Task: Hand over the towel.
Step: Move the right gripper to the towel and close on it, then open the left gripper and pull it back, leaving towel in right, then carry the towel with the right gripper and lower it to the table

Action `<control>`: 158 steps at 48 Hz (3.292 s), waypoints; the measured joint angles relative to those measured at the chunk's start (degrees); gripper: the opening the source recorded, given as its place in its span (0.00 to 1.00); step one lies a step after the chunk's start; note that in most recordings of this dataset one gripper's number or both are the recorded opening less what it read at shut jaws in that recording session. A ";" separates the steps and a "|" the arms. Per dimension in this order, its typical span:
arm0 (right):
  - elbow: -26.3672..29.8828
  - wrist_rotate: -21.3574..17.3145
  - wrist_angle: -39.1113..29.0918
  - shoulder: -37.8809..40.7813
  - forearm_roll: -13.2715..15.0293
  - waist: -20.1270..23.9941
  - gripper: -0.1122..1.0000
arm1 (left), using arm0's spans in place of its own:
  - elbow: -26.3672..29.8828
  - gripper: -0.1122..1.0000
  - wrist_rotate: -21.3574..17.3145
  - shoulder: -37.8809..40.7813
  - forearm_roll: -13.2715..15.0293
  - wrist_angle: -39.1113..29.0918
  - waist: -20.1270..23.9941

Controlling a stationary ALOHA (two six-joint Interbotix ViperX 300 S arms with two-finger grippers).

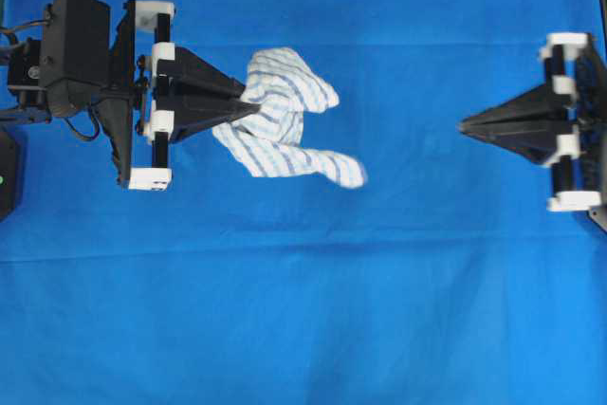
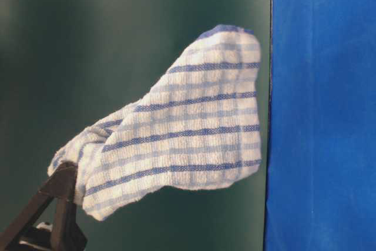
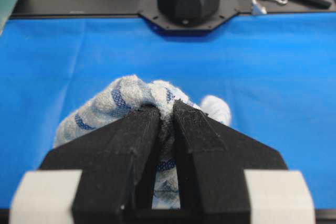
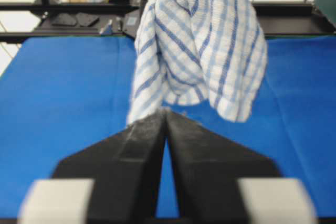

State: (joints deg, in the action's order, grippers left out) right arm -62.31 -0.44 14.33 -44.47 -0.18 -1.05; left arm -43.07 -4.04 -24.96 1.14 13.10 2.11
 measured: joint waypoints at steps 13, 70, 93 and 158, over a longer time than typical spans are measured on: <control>8.35 -0.09 7.21 17.31 -0.62 -0.97 0.76 | 0.09 0.15 -0.09 0.00 0.00 0.62 -0.09; 32.26 0.53 3.69 42.10 -1.49 -2.37 0.21 | 0.09 0.15 -0.26 0.09 0.00 1.76 -1.32; 28.74 0.00 3.25 38.32 -1.49 -2.46 0.21 | -0.53 0.59 0.09 -0.88 0.00 3.08 -0.97; 20.65 -0.79 -18.11 27.42 -2.81 -7.47 0.21 | -11.60 0.93 0.70 -19.16 0.00 3.16 -0.88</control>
State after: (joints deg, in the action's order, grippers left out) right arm -41.66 -1.23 -3.78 -17.05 -2.99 -8.53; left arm -54.67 -3.34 -44.12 1.14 16.26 1.23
